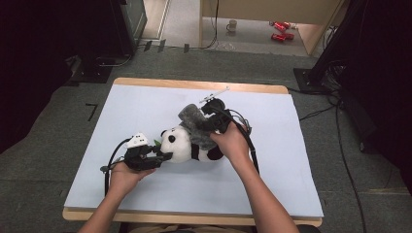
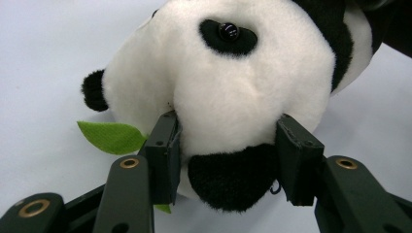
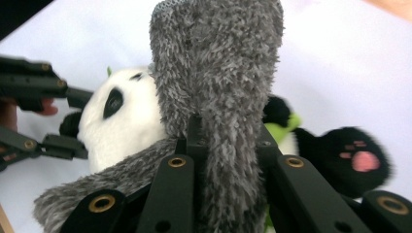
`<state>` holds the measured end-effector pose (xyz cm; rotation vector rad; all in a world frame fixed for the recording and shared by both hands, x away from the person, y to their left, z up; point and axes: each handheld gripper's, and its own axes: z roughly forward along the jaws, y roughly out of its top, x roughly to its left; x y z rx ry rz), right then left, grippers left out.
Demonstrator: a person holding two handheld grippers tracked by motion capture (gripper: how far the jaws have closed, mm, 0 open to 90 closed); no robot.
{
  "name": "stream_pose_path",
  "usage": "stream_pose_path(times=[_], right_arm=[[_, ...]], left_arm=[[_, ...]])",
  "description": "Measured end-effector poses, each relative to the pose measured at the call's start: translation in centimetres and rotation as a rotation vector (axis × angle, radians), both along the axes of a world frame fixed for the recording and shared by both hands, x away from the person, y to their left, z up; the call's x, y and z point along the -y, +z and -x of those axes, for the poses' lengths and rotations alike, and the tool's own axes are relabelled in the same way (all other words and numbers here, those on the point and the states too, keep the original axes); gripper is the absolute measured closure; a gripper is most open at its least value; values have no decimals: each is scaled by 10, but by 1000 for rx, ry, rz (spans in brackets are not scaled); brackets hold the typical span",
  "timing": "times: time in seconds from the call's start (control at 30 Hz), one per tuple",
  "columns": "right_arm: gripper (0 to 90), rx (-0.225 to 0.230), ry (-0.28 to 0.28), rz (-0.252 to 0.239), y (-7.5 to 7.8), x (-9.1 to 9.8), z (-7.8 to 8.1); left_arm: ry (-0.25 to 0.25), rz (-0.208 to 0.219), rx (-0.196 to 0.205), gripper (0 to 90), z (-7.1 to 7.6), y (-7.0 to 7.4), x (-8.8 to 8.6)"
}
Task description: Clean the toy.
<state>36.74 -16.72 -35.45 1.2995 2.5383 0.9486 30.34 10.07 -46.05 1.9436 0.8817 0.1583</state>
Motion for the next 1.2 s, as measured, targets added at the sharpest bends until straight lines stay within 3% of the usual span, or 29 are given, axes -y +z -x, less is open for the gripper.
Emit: stream_pose_path(times=[0.1,0.27,0.43,0.67,0.77,0.83,0.97,1.2], right_arm=[[771,-14,-21,-68,10,10,-3],[770,20,-41,-101,27,25,-5],[769,50,-99,-122,37,48,-8],[769,43,-127,-143,30,66,-16],[768,38,-133,-159,28,71,-19],[767,33,-137,-157,25,72,-22],[766,7,-149,-179,13,75,-30],[757,-14,-140,-206,-16,72,-26]], left_arm=[[-17,-20,8,497,1,0,0],[-29,-64,16,491,5,0,2],[-35,-59,6,484,6,-2,1],[-21,1,-15,374,5,12,-8],[3,33,40,341,1,22,-9],[11,48,39,318,-5,25,-6],[-21,22,10,304,-13,19,4],[-16,-6,2,414,-9,13,7]])
